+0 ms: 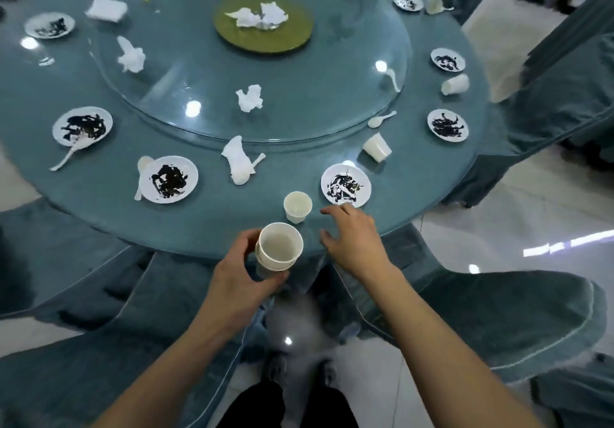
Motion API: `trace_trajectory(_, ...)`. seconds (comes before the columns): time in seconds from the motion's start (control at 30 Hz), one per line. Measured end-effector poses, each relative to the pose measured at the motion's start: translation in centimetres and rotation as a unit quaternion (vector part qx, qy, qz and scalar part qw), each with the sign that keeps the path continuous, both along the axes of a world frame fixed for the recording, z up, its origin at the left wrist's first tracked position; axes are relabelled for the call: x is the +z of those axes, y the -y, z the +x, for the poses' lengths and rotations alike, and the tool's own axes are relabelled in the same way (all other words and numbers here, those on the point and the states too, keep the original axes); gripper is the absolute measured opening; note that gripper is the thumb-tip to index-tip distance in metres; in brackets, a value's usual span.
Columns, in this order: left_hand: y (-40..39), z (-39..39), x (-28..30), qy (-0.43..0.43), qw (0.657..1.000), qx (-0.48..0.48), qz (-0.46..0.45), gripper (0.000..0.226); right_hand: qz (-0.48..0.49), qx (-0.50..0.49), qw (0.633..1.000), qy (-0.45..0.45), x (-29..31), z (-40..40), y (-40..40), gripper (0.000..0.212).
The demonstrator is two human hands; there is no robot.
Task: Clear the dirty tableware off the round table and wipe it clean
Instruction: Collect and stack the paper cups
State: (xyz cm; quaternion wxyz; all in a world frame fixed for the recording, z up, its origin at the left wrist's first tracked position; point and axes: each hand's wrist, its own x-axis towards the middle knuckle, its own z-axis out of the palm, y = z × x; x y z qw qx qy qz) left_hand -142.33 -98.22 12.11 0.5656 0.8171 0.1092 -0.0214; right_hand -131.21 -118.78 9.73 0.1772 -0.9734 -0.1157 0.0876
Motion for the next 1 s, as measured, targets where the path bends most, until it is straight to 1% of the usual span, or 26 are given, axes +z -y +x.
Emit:
trace_trajectory(0.13,1.2,0.0,-0.4,-0.025,0.997,0.071,0.005,0.064,-0.028,0.084,0.996,-0.005,-1.7,5.6,-1.5,0.054)
trace_trajectory(0.2,2.0,-0.3,-0.7,-0.038,0.993,0.115,0.012,0.066,-0.055,0.124,0.991,-0.017,-2.9,7.8,-2.4,0.065)
trace_trajectory(0.27,2.9,-0.7,-0.8,-0.041,0.987,0.155,0.021,0.064,-0.082,0.166,0.982,-0.027,-4.2,9.4,-3.1,0.079)
trace_trajectory(0.33,4.0,-0.9,-0.9,-0.057,0.980,0.191,0.019,0.062,-0.115,0.209,0.970,-0.037,-5.4,10.6,-3.6,0.087)
trace_trajectory(0.43,5.4,-1.6,-1.0,-0.067,0.972,0.225,0.022,0.063,-0.145,0.243,0.958,-0.048,-6.8,11.1,-4.0,0.087)
trace_trajectory(0.53,6.2,-2.3,-0.9,-0.069,0.968,0.241,0.027,0.061,-0.134,0.251,0.958,-0.028,-7.7,11.3,-4.2,0.072)
trace_trajectory(0.63,6.5,-2.7,-1.3,-0.066,0.966,0.250,0.033,0.060,-0.087,0.232,0.968,-0.043,-7.4,11.1,-3.8,0.066)
trace_trajectory(0.77,6.5,-2.0,-1.7,-0.051,0.971,0.232,0.035,0.061,0.069,0.180,0.979,-0.059,-3.5,9.5,-1.9,0.070)
trace_trajectory(0.87,6.7,-0.7,-2.1,-0.042,0.979,0.197,0.018,0.061,0.187,0.146,0.970,-0.047,1.1,7.6,0.2,0.068)
trace_trajectory(0.93,6.9,0.4,-2.4,-0.043,0.984,0.175,0.004,0.062,0.259,0.125,0.956,-0.063,4.0,6.3,1.3,0.066)
trace_trajectory(1.0,7.9,1.5,-2.7,-0.030,0.989,0.145,-0.004,0.062,0.291,0.108,0.947,-0.079,6.3,5.1,3.1,0.063)
